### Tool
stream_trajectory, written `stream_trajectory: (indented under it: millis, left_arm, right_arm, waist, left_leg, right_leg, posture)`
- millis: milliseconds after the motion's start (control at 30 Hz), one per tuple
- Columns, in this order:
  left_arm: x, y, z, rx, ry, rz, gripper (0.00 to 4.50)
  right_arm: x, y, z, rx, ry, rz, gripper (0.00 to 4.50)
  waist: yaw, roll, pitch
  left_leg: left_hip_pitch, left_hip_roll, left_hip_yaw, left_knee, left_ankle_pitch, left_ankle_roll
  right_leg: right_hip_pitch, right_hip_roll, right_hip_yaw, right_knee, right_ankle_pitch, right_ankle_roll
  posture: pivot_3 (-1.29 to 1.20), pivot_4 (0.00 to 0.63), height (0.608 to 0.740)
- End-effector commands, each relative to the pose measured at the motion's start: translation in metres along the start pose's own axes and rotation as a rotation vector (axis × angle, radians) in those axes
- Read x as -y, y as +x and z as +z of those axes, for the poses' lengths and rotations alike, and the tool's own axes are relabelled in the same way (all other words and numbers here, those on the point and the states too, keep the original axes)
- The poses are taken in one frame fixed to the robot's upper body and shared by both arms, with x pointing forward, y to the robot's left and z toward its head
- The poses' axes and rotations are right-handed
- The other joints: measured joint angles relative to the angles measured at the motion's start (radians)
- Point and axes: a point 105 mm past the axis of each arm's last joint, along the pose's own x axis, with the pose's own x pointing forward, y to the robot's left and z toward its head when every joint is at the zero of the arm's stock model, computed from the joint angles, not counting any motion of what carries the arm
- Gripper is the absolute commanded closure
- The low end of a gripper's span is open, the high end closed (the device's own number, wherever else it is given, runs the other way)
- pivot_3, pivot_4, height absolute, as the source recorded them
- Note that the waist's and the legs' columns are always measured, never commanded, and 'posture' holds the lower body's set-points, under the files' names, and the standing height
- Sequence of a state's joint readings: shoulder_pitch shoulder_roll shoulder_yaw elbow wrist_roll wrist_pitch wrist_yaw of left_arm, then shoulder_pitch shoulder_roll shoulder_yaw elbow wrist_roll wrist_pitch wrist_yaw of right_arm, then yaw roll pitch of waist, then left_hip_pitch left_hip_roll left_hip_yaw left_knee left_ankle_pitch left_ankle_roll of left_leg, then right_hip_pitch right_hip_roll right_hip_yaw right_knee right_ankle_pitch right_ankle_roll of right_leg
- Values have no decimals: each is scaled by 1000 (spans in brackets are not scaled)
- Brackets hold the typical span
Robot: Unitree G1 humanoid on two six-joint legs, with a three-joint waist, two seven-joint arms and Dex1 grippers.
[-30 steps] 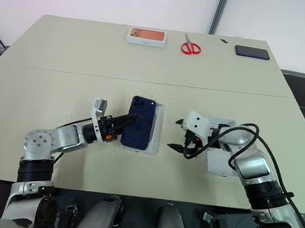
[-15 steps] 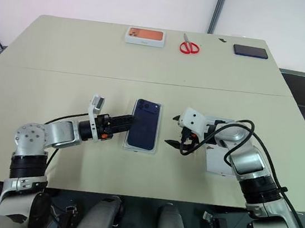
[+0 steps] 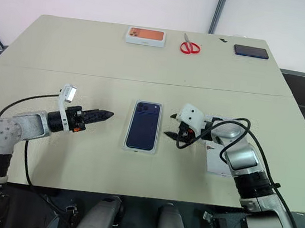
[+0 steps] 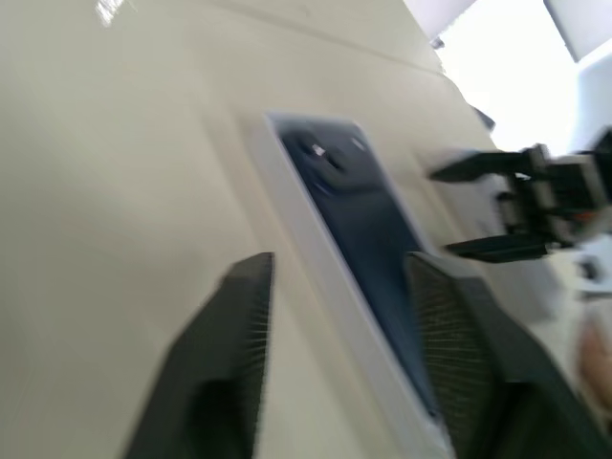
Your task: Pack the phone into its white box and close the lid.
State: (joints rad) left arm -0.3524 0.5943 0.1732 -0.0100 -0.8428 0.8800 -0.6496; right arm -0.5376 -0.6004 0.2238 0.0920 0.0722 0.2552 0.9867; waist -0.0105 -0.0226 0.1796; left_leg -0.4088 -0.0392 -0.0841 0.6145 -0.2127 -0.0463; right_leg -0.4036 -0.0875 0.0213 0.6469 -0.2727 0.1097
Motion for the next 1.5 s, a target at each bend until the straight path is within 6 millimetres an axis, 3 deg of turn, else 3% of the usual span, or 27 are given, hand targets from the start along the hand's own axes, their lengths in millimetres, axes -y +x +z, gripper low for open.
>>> stream_trajectory:
  millis: [33, 67, 100, 267, 467, 633, 867, 1067, 1267, 1400, 1500]
  left_arm:
    - [-8, 7, 8, 85, 251, 29, 4102]
    - [-6, 11, 3, 86, 318, 7, 4500]
    - [-1, 14, -1, 86, 361, -26, 4500]
    - [0, 34, -19, 72, 413, -55, 4500]
    - [23, 56, -32, 31, 425, -209, 4500]
    - [25, 55, -58, -109, 447, -295, 4500]
    - [43, 58, -58, -123, 375, -382, 4500]
    - [21, 48, -37, -105, 405, -285, 4500]
    - [2, 29, -45, -214, 487, -237, 4500]
    - [-1, 35, -54, -264, 512, -223, 4500]
    - [6, 48, -62, -263, 490, -251, 4500]
  right_arm:
    - [11, 2, 7, 21, -44, -73, 3482]
    - [10, 4, 6, 22, -40, -82, 4025]
    - [9, 6, 5, 18, -47, -86, 4449]
    - [0, 11, -8, -36, -95, -80, 4449]
    - [-9, 13, -8, -28, -102, -61, 4449]
    - [-19, 14, -9, -21, -104, -42, 4449]
    - [-23, 5, -8, -23, -100, -46, 4449]
    - [-20, 4, -6, -31, -103, -56, 4449]
    - [-17, 7, -5, -30, -112, -64, 4449]
    - [-15, 11, -4, -24, -118, -68, 4449]
    - [-15, 14, -2, -17, -119, -63, 4449]
  waist:
    - [1, 0, 0]
    - [1, 0, 0]
    - [0, 0, 0]
    - [0, 0, 0]
    - [-5, 0, 0]
    - [-6, 0, 0]
    - [0, 0, 0]
    - [-3, 0, 0]
    - [-8, 1, 0]
    - [-3, 1, 0]
    - [2, 1, 0]
  left_leg:
    - [0, 0, 0, 0, 0, 0]
    - [0, 0, 0, 0, 0, 0]
    - [0, 0, 0, 0, 0, 0]
    - [-1, 0, 0, 0, 0, 0]
    - [-1, 0, 0, 0, 0, 1]
    - [0, -1, 0, 0, 0, 1]
    - [0, 0, -1, 1, 0, 1]
    - [1, 0, -1, 1, 0, 1]
    - [1, 0, -1, 0, 0, 1]
    - [0, 0, -1, 1, 0, 1]
    - [1, 0, -1, 1, 0, 1]
  right_leg:
    - [0, 0, 0, 0, 0, 0]
    - [0, 0, 0, -1, 0, 0]
    - [0, -1, 0, -1, 1, 1]
    - [-1, -1, 0, -1, 1, 1]
    - [0, 0, -1, 0, 1, 2]
    - [0, 2, -1, 1, 1, 2]
    - [1, 1, -1, 1, 1, 2]
    - [1, 1, -2, 1, 1, 2]
    - [0, 2, -1, 2, 1, 2]
    - [1, 2, -1, 1, 1, 2]
    - [1, 1, -2, 1, 1, 2]
  posture:
    - [0, 150, 740]
    - [0, 150, 740]
    - [0, 150, 740]
    - [0, 150, 740]
    - [0, 150, 740]
    - [0, 150, 740]
    - [0, 150, 740]
    - [0, 150, 740]
    - [0, 150, 740]
    - [0, 150, 740]
    - [0, 150, 740]
